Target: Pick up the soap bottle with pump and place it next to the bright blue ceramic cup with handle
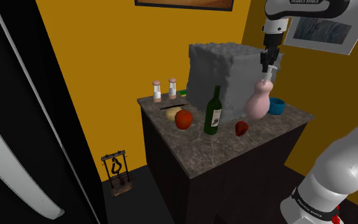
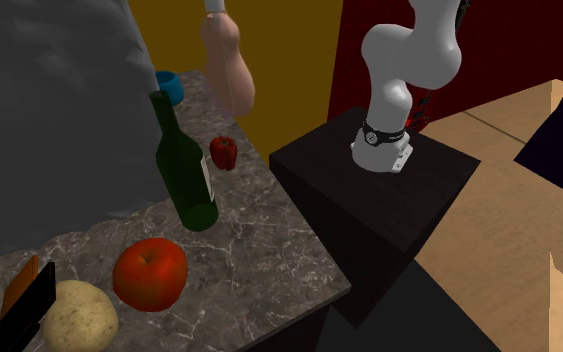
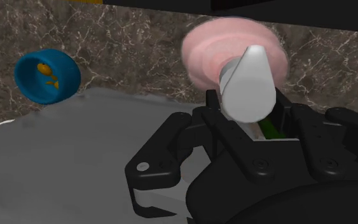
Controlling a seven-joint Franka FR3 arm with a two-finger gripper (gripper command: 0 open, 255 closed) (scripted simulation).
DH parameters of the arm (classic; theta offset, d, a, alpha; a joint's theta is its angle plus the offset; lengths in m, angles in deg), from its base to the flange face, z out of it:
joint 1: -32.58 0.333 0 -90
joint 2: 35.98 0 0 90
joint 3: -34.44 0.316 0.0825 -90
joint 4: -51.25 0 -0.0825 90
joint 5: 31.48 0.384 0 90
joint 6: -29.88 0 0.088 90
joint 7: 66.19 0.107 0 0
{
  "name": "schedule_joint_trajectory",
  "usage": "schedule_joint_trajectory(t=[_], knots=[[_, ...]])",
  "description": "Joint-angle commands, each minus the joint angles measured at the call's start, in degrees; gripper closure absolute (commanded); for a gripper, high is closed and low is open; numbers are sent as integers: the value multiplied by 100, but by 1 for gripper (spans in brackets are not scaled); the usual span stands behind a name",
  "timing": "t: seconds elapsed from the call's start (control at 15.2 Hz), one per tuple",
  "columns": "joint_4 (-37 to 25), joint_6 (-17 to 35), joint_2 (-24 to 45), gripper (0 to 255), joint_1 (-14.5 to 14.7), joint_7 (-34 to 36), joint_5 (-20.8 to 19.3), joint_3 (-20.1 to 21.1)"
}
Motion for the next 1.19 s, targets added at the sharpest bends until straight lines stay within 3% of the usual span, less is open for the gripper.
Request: schedule_joint_trajectory(t=[0.0, 0.59, 1.12], knots=[[-107, 27, 82, 255, -122, -349, -46, -214], [-817, 156, 772, 255, -648, -1782, 27, -1097], [-2037, 123, 1979, 255, -1372, -3207, 632, -1841]])
